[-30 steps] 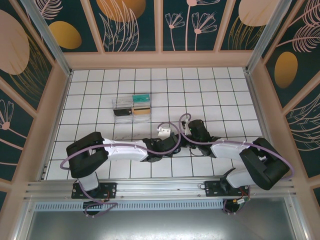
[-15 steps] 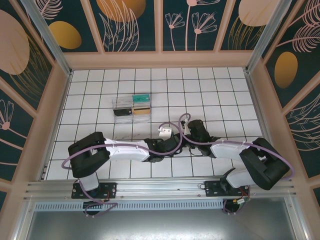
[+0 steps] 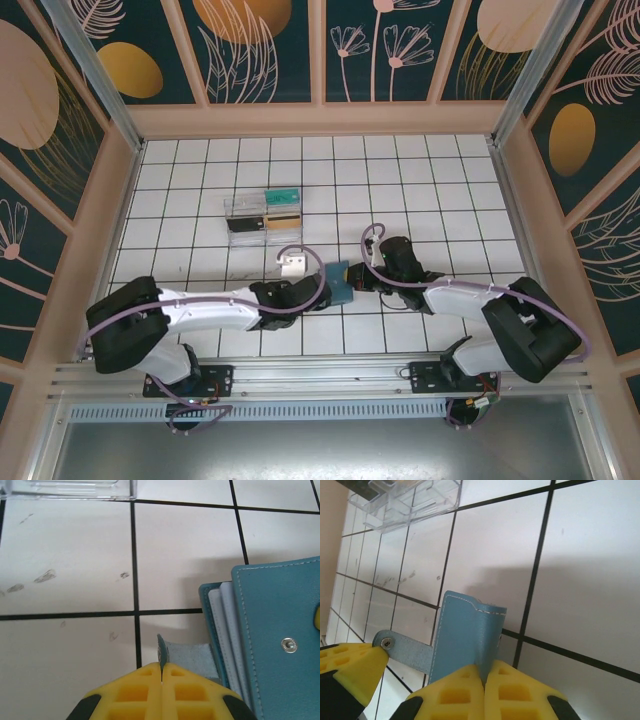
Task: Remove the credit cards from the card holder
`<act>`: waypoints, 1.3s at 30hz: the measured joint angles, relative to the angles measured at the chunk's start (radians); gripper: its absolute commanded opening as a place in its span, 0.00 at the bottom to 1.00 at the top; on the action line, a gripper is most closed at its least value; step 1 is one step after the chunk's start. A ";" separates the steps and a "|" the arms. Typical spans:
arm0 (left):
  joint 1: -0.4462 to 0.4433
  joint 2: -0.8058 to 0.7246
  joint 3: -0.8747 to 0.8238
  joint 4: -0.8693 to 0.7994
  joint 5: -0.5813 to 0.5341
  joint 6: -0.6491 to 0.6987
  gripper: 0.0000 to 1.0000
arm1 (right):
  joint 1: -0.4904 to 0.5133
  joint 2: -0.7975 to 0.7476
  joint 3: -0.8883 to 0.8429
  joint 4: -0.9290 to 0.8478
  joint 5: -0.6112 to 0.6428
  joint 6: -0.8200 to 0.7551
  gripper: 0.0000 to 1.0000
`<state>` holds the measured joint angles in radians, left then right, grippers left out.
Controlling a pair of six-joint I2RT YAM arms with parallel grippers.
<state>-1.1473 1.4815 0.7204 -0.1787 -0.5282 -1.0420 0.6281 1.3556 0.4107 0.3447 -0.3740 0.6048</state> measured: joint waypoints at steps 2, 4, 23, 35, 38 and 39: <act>0.000 -0.034 -0.029 0.027 0.007 -0.003 0.00 | 0.000 -0.002 0.000 -0.002 -0.005 0.001 0.33; 0.002 -0.061 -0.043 0.041 0.006 -0.002 0.00 | -0.001 -0.003 0.000 -0.021 0.013 -0.011 0.48; 0.007 -0.160 0.014 0.159 0.079 0.118 0.00 | 0.022 -0.055 0.031 -0.082 0.042 -0.016 0.47; 0.007 -0.159 0.008 0.160 0.079 0.117 0.00 | 0.022 -0.013 0.032 -0.043 0.029 -0.014 0.18; 0.007 -0.159 0.005 0.161 0.078 0.117 0.00 | 0.022 -0.013 0.032 -0.043 0.030 -0.016 0.13; 0.007 -0.159 0.003 0.161 0.078 0.117 0.00 | 0.022 -0.013 0.032 -0.044 0.031 -0.018 0.13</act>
<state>-1.1404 1.3220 0.7235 -0.0181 -0.4503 -0.9253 0.6498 1.3426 0.4431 0.3008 -0.3435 0.5869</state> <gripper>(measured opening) 0.055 0.131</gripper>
